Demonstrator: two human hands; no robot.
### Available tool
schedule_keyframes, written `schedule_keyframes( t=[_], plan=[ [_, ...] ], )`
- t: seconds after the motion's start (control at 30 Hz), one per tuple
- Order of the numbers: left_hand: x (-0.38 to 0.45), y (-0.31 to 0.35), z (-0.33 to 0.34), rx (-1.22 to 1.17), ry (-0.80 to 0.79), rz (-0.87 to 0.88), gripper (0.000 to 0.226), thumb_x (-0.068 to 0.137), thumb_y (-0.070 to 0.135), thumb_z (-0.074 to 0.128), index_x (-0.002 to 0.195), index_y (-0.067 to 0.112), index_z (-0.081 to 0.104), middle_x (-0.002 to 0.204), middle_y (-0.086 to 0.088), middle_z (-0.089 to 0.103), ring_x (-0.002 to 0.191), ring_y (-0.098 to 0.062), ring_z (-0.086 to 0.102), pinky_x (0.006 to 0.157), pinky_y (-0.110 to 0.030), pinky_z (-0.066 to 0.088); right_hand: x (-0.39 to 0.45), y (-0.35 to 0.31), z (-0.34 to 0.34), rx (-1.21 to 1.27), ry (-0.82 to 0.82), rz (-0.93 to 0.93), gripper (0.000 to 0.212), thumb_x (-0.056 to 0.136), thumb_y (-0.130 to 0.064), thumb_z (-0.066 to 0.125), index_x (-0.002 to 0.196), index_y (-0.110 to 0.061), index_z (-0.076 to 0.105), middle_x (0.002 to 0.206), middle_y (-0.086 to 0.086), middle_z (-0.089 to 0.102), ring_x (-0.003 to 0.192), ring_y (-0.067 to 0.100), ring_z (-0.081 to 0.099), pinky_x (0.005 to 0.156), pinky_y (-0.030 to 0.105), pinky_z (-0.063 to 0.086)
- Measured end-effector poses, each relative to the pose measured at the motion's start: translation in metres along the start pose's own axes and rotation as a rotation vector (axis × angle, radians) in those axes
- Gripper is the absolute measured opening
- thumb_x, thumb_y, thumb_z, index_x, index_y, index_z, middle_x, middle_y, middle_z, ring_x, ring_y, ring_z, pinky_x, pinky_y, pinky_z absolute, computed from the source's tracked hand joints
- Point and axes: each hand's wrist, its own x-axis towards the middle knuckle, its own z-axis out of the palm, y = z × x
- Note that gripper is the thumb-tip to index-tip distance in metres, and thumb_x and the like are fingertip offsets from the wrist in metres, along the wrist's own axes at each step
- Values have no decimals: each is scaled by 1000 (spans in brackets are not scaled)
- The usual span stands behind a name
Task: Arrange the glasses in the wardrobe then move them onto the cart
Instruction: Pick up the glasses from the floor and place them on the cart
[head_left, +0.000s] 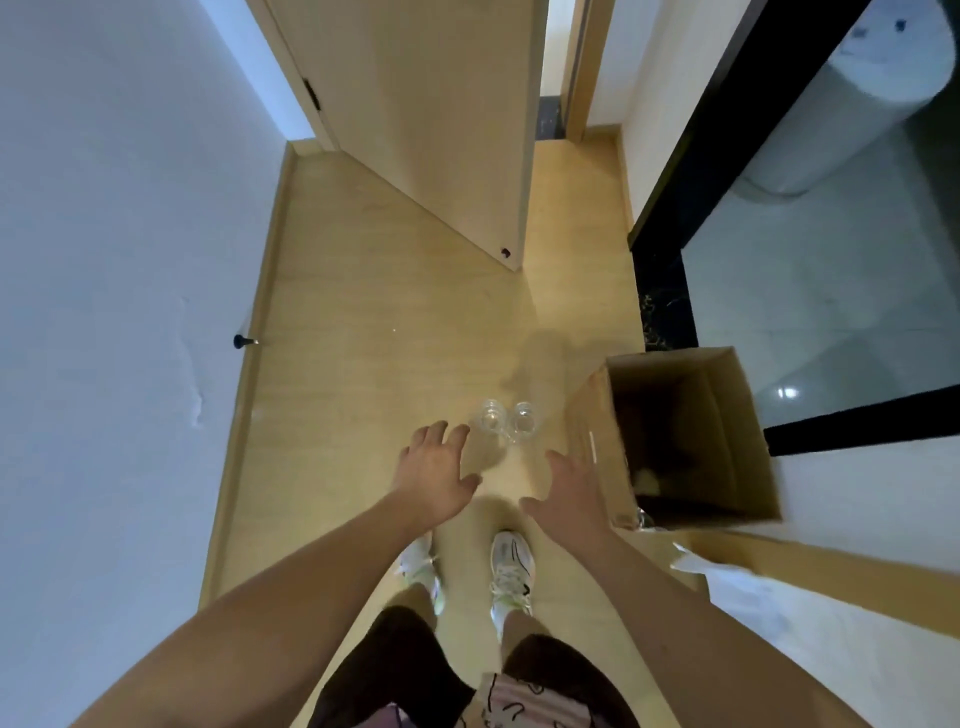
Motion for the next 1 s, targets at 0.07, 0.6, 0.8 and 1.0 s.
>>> schedule_keyframes(
  t=[0.07,0.6,0.8,1.0],
  plan=[
    [16,-6,10,-8,-26,0,74,92,45,64,153,19,33,158,-14,32,145,-34,28,115,-46,34,15,5,10,-2,-12,25,80,88,-45,70,154,-20,32,153,7,36,140,29,36,113,39,34],
    [237,-86,224,-82,-109,25,69,93,46,62,152,20,37,158,-10,34,146,-31,26,116,-44,31,257,65,184,162,-17,197,76,88,-41,71,152,-19,37,149,7,43,135,30,42,107,41,39],
    [334,-112,356,-156,-141,1,69,92,45,62,150,15,40,150,-11,43,138,-33,37,111,-43,35,366,128,282,246,39,254,68,89,-42,69,149,-22,43,145,6,48,133,27,46,105,39,40],
    [404,-130,455,-223,-159,-34,60,95,45,61,145,16,47,142,-11,54,131,-31,50,105,-37,38,443,169,349,525,152,248,53,86,-37,78,133,-20,61,130,6,62,117,21,59,100,34,47]
  ],
)
